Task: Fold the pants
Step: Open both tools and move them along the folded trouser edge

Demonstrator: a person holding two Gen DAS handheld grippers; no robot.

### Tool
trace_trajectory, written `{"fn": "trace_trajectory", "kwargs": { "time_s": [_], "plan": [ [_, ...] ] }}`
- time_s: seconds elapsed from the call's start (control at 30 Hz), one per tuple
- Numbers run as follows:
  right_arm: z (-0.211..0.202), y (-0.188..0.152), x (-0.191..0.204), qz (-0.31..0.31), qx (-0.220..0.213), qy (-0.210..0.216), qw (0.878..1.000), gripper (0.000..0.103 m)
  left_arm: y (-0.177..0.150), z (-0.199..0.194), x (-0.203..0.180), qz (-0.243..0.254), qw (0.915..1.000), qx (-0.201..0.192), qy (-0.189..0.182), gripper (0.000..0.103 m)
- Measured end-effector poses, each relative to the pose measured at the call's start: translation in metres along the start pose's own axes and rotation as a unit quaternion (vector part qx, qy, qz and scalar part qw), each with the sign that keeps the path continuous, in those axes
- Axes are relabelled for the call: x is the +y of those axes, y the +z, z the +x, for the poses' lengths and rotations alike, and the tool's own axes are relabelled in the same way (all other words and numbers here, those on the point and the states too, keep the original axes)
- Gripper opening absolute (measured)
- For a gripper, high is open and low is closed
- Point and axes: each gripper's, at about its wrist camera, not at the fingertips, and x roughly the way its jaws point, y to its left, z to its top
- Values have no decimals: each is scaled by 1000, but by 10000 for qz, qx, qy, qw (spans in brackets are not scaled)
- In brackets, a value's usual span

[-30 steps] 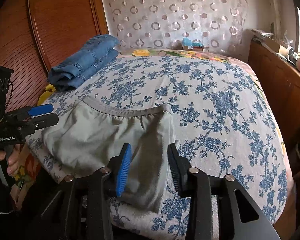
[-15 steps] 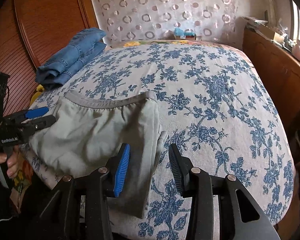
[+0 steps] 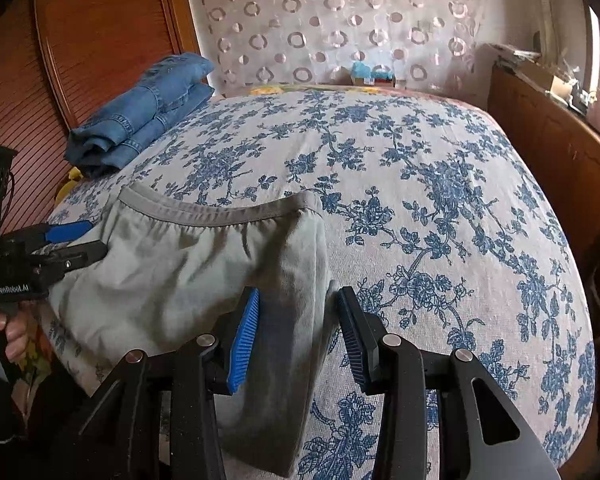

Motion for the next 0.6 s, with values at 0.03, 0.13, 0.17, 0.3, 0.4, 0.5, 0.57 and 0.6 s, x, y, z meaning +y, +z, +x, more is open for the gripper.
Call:
{"fn": "trace_trajectory", "kwargs": {
  "time_s": [0.03, 0.13, 0.17, 0.3, 0.4, 0.5, 0.57, 0.6],
  "plan": [
    [0, -1, 1, -33, -28, -20, 10000, 42, 2, 0, -1, 19, 10000, -7, -37, 68],
    [-1, -4, 2, -62, -80, -65, 9999, 42, 9, 3, -2, 1, 10000, 4, -99, 52],
    [-1, -5, 3, -73, -89, -80, 9999, 42, 10, 4, -2, -19, 9999, 6, -107, 51],
    [-2, -6, 4, -77, -99, -94, 9999, 42, 14, 9, 1, -129, 9998, 69, -133, 51],
    [-2, -6, 5, -78, -77, -70, 9999, 38, 12, 11, 2, -170, 9997, 61, -156, 51],
    [-2, -4, 3, -55, -44, -14, 10000, 33, 12, 11, 2, -167, 9997, 42, -197, 44],
    [-2, -2, 1, -30, -20, 34, 10000, 29, 12, 11, 1, -145, 9996, 41, -259, 32],
    [-2, -1, 1, -10, -5, 83, 10000, 25, 12, 11, -1, -123, 9993, 40, -351, 29]
  ]
}}
